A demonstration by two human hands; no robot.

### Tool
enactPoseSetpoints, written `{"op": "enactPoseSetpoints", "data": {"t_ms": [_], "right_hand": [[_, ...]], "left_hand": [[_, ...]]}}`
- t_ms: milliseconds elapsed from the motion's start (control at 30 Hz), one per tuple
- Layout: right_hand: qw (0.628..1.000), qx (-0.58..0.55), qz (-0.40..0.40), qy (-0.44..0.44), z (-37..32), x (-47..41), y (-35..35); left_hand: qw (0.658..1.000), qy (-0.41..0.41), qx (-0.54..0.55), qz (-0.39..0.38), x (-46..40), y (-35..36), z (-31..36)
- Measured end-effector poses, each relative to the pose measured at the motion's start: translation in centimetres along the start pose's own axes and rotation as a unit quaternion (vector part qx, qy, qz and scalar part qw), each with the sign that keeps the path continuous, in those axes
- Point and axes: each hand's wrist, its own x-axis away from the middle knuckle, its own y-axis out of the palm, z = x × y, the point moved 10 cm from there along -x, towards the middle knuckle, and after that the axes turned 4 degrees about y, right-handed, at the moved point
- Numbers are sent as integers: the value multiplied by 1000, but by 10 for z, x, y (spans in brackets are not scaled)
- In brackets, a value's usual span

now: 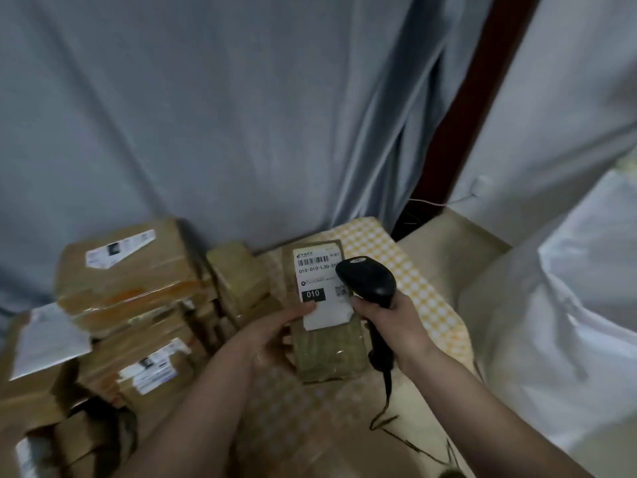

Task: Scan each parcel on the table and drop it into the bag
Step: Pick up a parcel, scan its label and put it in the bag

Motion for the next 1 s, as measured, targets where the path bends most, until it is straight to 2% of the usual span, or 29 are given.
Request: {"op": "enactPoseSetpoints", "data": {"t_ms": [267, 533, 700, 833, 1000], "right_hand": [[987, -17, 157, 6, -7, -16, -208], [976, -18, 218, 22, -10, -30, -404], [966, -11, 256, 21, -10, -33, -493], [965, -29, 260, 38, -5, -43, -536], [925, -111, 362, 43, 0, -45, -602]], "left_hand": [[981, -40, -132, -135, -82, 207, -6], [958, -96, -169, -211, -166, 395, -46], [929, -99, -228, -274, -177, 487, -69], [923, -94, -258, -269, -195, 528, -65], [953, -93, -198, -211, -238, 575, -38]]}}
